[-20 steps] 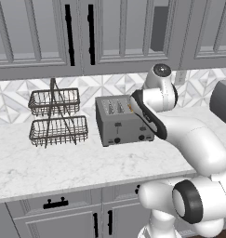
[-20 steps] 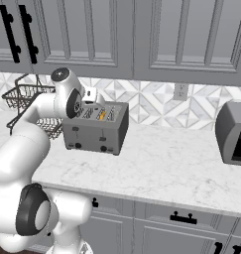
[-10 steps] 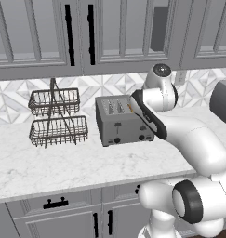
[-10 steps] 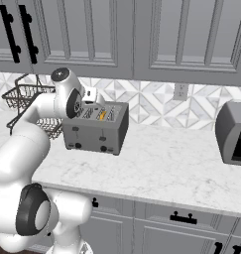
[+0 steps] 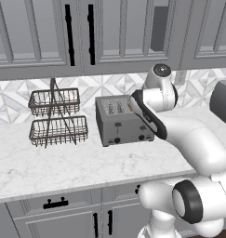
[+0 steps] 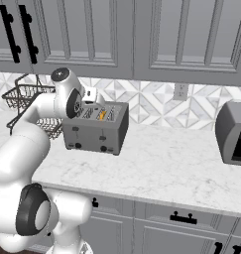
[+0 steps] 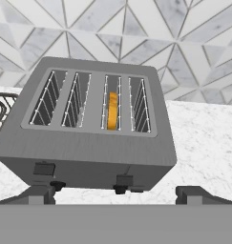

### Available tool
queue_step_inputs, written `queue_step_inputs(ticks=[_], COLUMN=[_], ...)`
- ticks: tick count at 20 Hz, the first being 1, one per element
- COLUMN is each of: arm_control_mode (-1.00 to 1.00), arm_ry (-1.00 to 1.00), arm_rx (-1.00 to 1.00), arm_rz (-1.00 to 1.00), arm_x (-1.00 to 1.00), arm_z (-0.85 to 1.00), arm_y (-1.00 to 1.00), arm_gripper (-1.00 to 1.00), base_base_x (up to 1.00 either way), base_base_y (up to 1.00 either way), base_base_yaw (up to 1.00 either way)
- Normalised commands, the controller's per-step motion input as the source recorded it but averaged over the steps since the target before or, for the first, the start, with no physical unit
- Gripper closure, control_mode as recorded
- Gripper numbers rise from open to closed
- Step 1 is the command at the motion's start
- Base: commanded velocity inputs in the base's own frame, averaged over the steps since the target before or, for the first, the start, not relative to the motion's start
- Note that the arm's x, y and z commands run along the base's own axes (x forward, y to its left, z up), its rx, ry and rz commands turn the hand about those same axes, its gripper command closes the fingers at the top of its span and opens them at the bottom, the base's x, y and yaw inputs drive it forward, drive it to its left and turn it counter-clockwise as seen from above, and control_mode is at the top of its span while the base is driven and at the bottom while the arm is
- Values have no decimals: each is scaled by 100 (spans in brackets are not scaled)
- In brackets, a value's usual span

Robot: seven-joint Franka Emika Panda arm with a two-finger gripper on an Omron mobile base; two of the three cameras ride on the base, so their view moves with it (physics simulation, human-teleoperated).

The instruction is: Start the toaster. Once the lever pops up, take the bread to the plate on the dining counter.

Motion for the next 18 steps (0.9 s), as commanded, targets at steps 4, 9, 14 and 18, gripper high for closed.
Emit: queue_step_inputs(ticks=[4, 9, 14, 18], arm_control_mode=[-100, -100, -100, -100], arm_ry=[0, 0, 0, 0], arm_rx=[0, 0, 0, 0], arm_rz=[0, 0, 0, 0], arm_x=[0, 0, 0, 0], arm_z=[0, 0, 0, 0], arm_y=[0, 0, 0, 0], arm_gripper=[-100, -100, -100, -100], base_base_x=[0, 0, 0, 0], base_base_y=[0, 0, 0, 0], base_base_yaw=[0, 0, 0, 0])
